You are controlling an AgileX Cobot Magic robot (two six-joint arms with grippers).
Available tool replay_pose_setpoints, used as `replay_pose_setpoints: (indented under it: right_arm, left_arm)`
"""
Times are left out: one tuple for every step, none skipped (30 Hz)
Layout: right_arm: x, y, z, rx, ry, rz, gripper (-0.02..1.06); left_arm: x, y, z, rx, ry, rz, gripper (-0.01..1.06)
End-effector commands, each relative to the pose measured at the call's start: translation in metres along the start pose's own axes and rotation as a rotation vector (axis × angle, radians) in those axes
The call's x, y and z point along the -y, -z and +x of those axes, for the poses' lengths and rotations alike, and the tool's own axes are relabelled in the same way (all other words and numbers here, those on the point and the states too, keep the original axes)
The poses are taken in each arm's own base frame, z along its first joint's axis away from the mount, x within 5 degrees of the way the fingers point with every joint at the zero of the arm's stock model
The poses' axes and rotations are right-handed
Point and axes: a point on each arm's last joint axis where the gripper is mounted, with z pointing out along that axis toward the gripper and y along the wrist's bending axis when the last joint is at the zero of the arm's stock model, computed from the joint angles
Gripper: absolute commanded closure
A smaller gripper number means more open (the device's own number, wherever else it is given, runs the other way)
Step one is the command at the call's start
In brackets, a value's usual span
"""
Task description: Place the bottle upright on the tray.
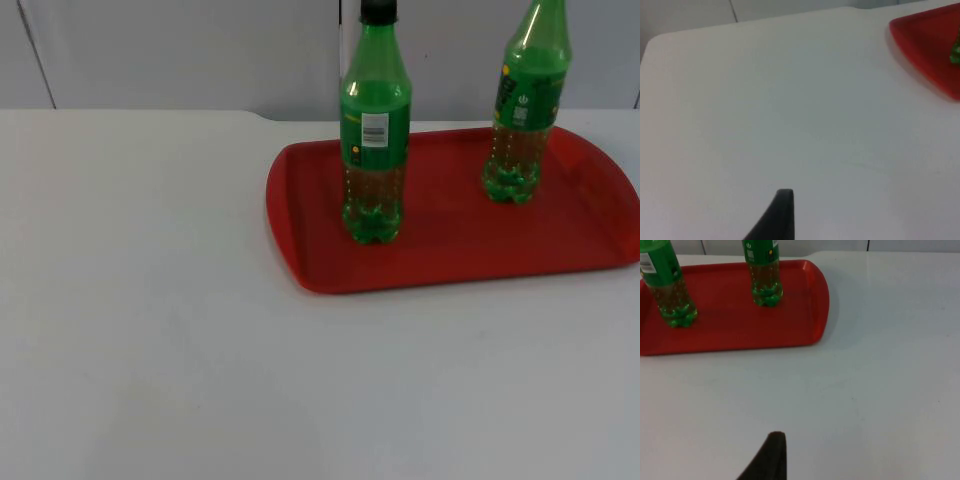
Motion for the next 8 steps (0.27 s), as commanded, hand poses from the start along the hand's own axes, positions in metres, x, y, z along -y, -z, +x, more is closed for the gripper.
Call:
replay_pose_setpoints:
  right_arm:
    - [0.0002,0.0001,-0.0007,0.012,0.010,0.007,-0.01]
    - [0.0002,0.0001,-0.0007,0.012,0.010,0.007,-0.01]
    - [0.0002,0.0001,-0.0007,0.012,0.010,0.007,-0.01]
    - [0.0002,0.0001,-0.0007,0.012,0.010,0.007,-0.01]
    - [0.0002,0.0001,-0.0007,0.012,0.010,0.007,-0.01]
    - [0.0002,0.0001,-0.0007,0.012,0.010,0.007,-0.01]
    - [0.0002,0.0001,-0.0007,0.012,0.010,0.007,-0.01]
    - [0.0002,0.0001,-0.0007,0.012,0.010,0.007,-0.01]
  left_arm:
    - [-0.0003,-0.0005,0.0009,0.000,0.022,-0.036,0.00]
    - [-0.0002,-0.0005,0.0009,-0.001,0.029,-0.050,0.00]
    - [-0.0001,-0.0005,0.0009,-0.002,0.038,-0.066,0.00]
    - [0.0000,-0.0005,0.0010,-0.003,0.046,-0.081,0.00]
    - [0.0001,-0.0005,0.0010,-0.004,0.054,-0.095,0.00]
    - [0.0001,-0.0005,0.0010,-0.004,0.054,-0.095,0.00]
    - [0.0001,-0.0004,0.0010,-0.004,0.059,-0.106,0.00]
    - [0.0002,-0.0004,0.0010,-0.005,0.066,-0.118,0.00]
